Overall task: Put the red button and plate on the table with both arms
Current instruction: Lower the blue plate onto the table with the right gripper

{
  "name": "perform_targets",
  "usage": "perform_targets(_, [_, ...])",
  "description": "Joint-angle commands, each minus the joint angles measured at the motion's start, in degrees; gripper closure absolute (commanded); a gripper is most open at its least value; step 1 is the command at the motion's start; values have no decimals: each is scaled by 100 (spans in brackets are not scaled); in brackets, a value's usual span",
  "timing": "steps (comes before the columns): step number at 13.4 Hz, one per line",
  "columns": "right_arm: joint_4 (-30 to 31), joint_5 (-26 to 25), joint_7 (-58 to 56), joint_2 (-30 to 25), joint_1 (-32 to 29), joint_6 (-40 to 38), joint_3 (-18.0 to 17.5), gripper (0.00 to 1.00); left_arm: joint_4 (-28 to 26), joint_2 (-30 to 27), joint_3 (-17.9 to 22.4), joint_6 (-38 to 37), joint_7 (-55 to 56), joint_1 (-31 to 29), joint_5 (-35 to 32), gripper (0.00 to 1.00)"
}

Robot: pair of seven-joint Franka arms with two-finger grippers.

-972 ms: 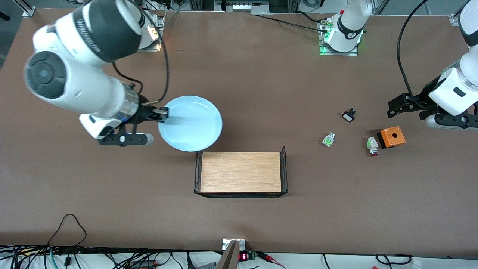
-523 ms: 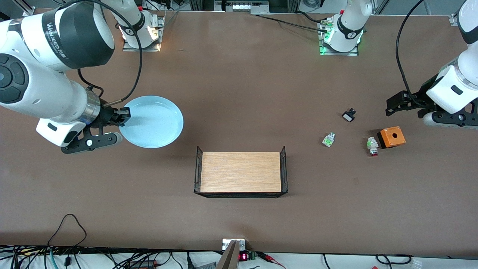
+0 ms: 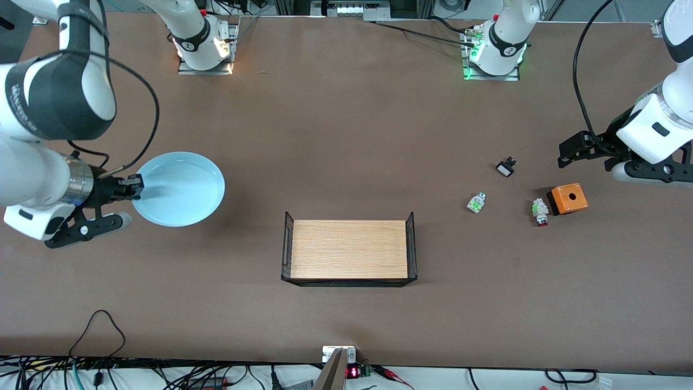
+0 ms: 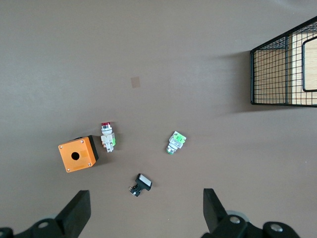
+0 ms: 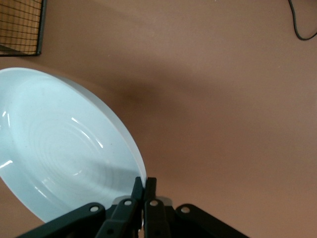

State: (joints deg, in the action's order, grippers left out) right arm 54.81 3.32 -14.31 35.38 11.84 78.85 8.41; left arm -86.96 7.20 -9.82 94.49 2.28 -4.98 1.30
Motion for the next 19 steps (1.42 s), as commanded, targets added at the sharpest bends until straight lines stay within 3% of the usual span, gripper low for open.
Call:
perform_targets(1, [423, 11, -168, 74, -146, 576, -50, 100, 57, -52, 41, -106, 36, -3, 107, 0])
perform_targets(6, [1189, 81, -195, 495, -436, 1974, -67, 100, 57, -43, 50, -106, 9, -11, 107, 0])
perform_targets(8, [1513, 474, -195, 628, -533, 2378, -67, 100, 21, -96, 76, -106, 18, 119, 82, 0])
perform_targets(10, [1891, 871, -195, 803, -647, 2905, -67, 100, 21, -105, 339, -106, 9, 365, 81, 0])
perform_targets(13, [2304, 995, -195, 883, -656, 3617, -102, 100, 21, -105, 569, -89, 9, 577, 81, 0])
perform_targets(19, [2464, 1066, -177, 1313, -630, 4681, -190, 100, 65, -87, 534, -97, 18, 481, 72, 0])
